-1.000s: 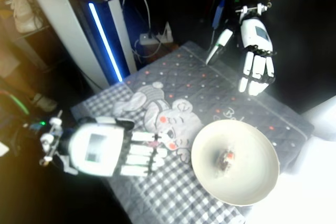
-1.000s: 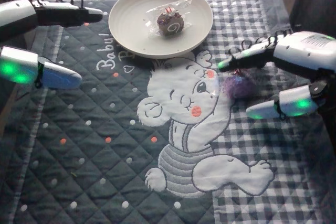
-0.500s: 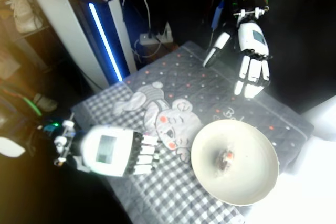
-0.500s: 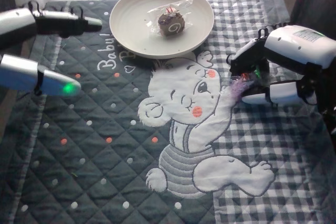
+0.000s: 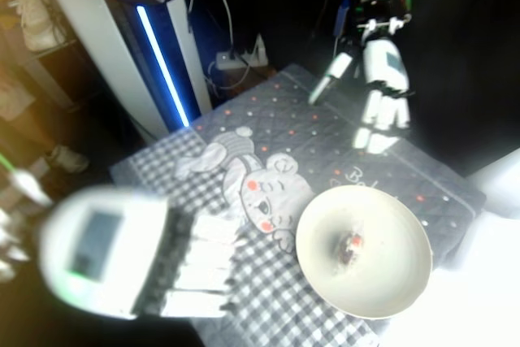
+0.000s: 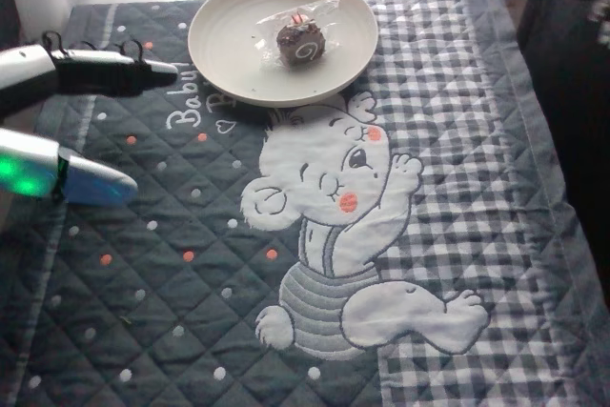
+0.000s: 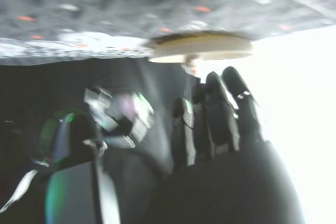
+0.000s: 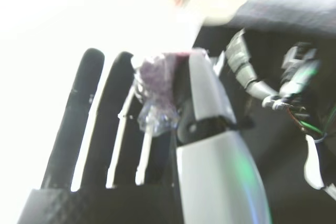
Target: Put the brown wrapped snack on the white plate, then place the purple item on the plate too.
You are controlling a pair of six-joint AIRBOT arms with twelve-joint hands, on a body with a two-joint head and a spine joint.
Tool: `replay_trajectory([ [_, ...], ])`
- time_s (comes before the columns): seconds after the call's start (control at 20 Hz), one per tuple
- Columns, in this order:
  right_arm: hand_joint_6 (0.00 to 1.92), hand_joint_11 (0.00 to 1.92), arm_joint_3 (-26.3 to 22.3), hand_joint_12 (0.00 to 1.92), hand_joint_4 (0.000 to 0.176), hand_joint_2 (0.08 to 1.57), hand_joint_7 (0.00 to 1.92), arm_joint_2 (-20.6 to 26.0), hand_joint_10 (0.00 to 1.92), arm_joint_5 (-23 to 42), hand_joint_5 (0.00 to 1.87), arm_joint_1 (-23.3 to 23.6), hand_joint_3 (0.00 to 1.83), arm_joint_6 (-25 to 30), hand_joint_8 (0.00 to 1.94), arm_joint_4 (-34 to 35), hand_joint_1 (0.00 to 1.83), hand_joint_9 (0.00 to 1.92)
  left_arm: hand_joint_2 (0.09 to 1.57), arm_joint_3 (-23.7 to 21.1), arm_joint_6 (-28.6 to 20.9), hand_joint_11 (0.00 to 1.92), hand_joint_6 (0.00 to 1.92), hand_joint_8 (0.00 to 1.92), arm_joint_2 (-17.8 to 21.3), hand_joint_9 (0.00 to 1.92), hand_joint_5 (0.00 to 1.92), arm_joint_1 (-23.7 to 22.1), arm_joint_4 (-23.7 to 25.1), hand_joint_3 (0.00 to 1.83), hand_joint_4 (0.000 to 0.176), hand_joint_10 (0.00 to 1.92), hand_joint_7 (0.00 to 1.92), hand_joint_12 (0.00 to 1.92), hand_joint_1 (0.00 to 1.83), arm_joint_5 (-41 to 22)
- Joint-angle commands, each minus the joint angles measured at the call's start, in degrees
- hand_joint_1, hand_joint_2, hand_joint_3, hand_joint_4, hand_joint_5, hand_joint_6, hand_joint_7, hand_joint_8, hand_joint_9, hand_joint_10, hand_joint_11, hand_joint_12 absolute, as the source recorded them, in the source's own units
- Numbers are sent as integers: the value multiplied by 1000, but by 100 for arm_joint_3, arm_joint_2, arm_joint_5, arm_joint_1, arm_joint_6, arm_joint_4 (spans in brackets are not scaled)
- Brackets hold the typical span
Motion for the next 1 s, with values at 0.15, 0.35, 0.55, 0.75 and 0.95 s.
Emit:
replay_trajectory([
  [0.15,632,936,760,1353,18,1026,1241,-1081,864,-416,1164,481,0,-26,591,-91,1262,1123,849,86,-30,0,0,0,-74,378,369,-158,-198,0,104,1,348,944,753,-658],
  [0.35,822,903,1330,1201,13,1033,1279,-1851,576,-1117,1116,488,0,-14,400,-163,1258,1182,859,144,-30,0,4,4,-159,397,371,-336,-56,2,99,7,357,980,714,-639],
  [0.55,81,288,1485,1484,0,1007,890,-2084,745,-1409,841,487,0,-13,515,-329,1081,745,855,160,-37,0,2,1,-195,394,398,-376,-38,0,110,3,380,993,748,-677],
  [0.75,0,0,1442,1173,132,835,330,-2011,105,-1200,215,487,0,251,3,-260,769,438,847,174,-46,0,0,1,-200,418,407,-367,-100,0,105,6,387,1079,764,-743],
  [0.95,4,0,967,589,157,825,171,-1570,14,-617,85,486,0,253,5,163,717,197,885,47,-48,0,0,0,-46,331,400,-186,-425,5,78,0,311,902,755,-1161],
])
